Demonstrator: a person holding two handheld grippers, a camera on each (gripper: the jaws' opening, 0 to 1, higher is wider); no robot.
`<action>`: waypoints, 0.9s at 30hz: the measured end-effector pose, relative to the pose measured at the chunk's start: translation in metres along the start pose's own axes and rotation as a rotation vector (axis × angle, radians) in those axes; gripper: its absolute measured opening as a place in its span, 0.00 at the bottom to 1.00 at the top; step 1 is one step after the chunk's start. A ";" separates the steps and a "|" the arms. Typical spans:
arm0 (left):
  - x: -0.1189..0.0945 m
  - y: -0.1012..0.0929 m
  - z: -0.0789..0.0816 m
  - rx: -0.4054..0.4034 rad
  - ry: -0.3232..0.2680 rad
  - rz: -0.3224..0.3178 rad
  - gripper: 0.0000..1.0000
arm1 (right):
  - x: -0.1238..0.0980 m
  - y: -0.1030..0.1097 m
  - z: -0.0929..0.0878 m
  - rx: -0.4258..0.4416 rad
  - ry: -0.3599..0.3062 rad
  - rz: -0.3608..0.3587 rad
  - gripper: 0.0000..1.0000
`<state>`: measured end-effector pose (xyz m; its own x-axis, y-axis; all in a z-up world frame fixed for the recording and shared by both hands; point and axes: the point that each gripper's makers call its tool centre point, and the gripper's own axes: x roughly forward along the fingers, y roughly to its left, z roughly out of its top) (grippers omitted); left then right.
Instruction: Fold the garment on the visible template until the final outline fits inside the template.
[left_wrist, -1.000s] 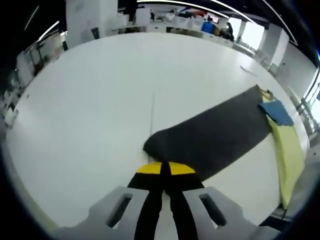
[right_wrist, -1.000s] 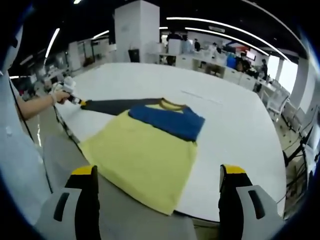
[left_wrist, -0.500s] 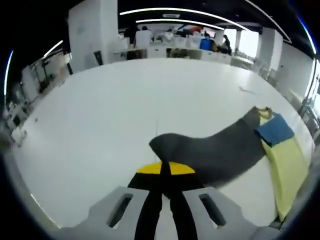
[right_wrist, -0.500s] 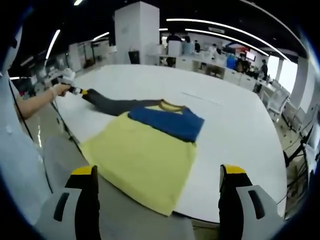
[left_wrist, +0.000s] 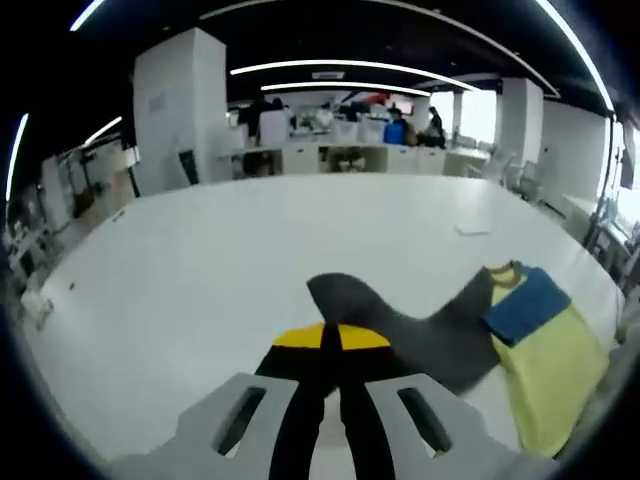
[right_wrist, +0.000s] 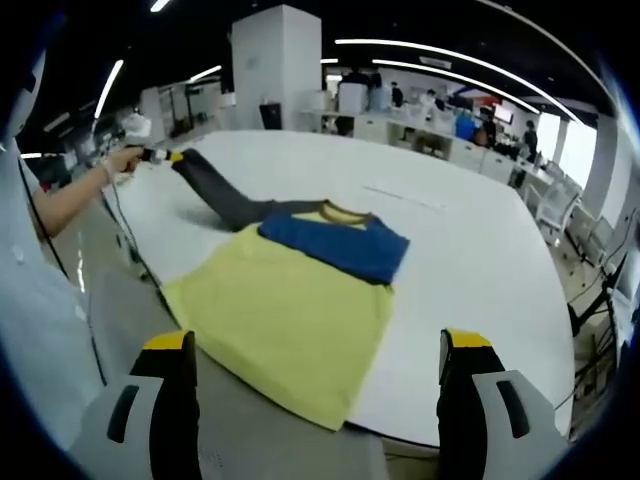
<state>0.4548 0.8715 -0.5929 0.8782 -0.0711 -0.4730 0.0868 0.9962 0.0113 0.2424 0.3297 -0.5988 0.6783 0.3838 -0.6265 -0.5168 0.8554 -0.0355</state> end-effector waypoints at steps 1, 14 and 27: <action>0.000 -0.002 0.003 0.006 -0.004 -0.002 0.00 | 0.000 -0.001 0.000 -0.001 -0.001 -0.003 1.00; -0.005 -0.022 0.041 0.037 -0.061 -0.029 0.00 | -0.003 -0.001 -0.001 -0.008 -0.020 0.003 1.00; -0.007 -0.049 0.068 0.070 -0.086 -0.063 0.00 | -0.003 -0.003 -0.003 -0.009 -0.041 0.019 1.00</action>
<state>0.4763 0.8199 -0.5301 0.9068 -0.1402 -0.3976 0.1728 0.9838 0.0473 0.2401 0.3248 -0.5990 0.6891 0.4138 -0.5949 -0.5344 0.8446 -0.0315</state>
